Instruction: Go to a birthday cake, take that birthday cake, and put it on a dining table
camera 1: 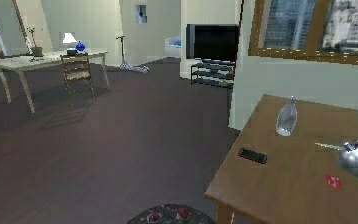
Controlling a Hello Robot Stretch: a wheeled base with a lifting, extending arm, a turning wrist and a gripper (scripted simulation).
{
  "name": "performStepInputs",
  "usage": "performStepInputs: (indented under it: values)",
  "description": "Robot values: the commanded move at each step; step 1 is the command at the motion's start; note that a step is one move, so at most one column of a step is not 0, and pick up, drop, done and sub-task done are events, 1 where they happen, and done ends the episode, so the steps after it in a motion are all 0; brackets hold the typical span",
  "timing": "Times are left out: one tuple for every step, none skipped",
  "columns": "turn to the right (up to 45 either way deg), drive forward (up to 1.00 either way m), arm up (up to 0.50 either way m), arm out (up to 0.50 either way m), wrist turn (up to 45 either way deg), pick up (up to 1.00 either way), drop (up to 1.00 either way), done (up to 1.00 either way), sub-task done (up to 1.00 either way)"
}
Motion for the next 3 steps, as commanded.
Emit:
performStepInputs:
  values:
    - [-21.0, 0.0, 0.0, 0.0, 0.0, 0.0, 0.0, 0.0, 0.0]
    - [0.0, 0.45, 0.0, 0.0, 0.0, 0.0, 0.0, 0.0, 0.0]
    - [-12.0, 0.0, 0.0, 0.0, 0.0, 0.0, 0.0, 0.0, 0.0]
